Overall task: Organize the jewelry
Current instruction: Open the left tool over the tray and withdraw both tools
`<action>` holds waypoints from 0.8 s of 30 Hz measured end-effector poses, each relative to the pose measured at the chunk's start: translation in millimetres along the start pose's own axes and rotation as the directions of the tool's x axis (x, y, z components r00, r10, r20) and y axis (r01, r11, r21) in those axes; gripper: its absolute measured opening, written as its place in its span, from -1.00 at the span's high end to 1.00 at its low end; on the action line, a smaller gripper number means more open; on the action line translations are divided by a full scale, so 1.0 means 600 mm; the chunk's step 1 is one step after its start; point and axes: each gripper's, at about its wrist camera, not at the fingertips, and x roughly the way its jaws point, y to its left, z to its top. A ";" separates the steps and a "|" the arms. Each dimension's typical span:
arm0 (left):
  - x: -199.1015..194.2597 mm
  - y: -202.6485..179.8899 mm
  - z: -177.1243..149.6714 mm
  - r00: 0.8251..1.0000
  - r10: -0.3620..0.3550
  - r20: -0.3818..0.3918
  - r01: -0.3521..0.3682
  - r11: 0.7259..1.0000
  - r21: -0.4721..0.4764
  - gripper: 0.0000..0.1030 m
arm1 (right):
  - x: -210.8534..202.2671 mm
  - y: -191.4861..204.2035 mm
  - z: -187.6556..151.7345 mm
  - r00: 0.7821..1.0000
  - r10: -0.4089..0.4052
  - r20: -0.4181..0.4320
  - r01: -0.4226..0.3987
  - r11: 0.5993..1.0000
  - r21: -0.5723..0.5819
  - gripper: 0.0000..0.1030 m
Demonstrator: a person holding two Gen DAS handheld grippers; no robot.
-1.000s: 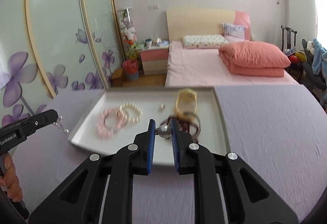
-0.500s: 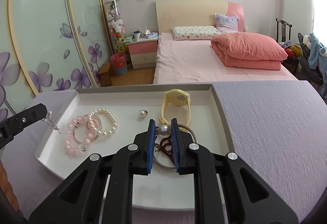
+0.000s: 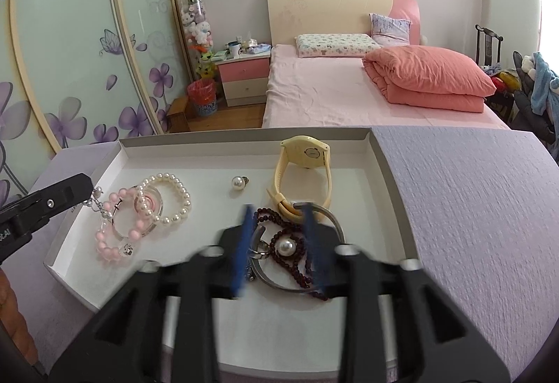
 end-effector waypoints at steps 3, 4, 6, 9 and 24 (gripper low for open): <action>0.002 -0.002 -0.002 1.000 -0.003 -0.003 0.003 1.000 0.004 0.87 | -0.005 0.002 -0.002 1.000 -0.003 0.004 0.003 1.000 -0.012 0.02; 0.001 -0.004 -0.003 1.000 -0.005 -0.003 0.005 1.000 0.004 0.87 | -0.006 0.001 -0.002 1.000 -0.003 0.004 0.003 1.000 -0.013 0.02; -0.001 -0.005 -0.004 1.000 -0.007 -0.002 0.007 1.000 0.003 0.87 | -0.009 0.001 -0.003 1.000 -0.006 0.005 0.006 1.000 -0.016 -0.02; -0.001 -0.006 -0.002 1.000 -0.010 -0.003 0.010 1.000 0.002 0.87 | -0.017 0.000 -0.006 1.000 -0.010 0.014 0.010 1.000 -0.022 -0.21; 0.016 -0.037 -0.005 0.998 -0.051 -0.025 0.051 0.998 0.021 0.87 | -0.033 0.001 -0.024 1.000 -0.019 0.025 0.020 0.998 -0.057 -0.33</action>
